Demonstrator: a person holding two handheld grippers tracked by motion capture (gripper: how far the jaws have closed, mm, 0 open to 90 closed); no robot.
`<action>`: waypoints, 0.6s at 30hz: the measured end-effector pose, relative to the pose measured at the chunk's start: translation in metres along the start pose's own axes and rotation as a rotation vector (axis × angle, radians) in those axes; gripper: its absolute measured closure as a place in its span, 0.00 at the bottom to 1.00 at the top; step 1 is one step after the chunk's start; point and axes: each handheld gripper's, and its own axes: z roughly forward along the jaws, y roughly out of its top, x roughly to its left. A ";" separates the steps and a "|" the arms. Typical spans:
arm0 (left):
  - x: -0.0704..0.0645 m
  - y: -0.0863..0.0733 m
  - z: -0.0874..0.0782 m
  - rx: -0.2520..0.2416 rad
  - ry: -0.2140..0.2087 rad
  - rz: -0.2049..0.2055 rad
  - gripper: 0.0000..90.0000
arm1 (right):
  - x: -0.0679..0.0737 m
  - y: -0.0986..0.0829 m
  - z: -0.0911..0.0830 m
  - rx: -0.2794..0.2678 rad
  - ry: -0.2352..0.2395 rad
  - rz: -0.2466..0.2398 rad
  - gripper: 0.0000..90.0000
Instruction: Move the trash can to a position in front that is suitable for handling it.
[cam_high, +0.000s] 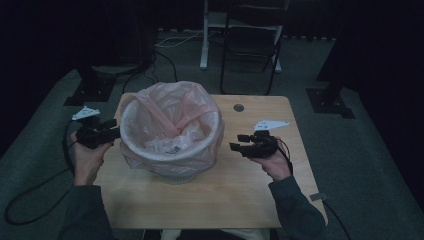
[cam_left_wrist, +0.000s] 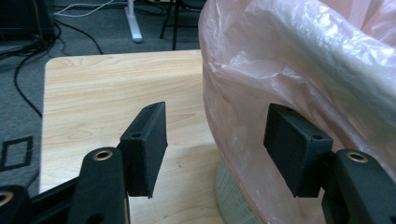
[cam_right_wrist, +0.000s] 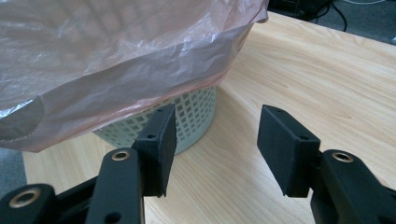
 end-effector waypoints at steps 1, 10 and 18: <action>0.000 0.000 0.000 0.000 0.006 0.000 0.44 | 0.000 0.000 0.000 -0.001 -0.003 -0.001 0.52; 0.001 0.001 0.006 -0.006 0.083 -0.008 0.46 | 0.003 0.009 0.010 -0.015 -0.043 0.014 0.50; -0.005 0.003 0.014 0.013 0.043 0.023 0.51 | 0.007 0.025 0.032 0.001 -0.070 0.032 0.50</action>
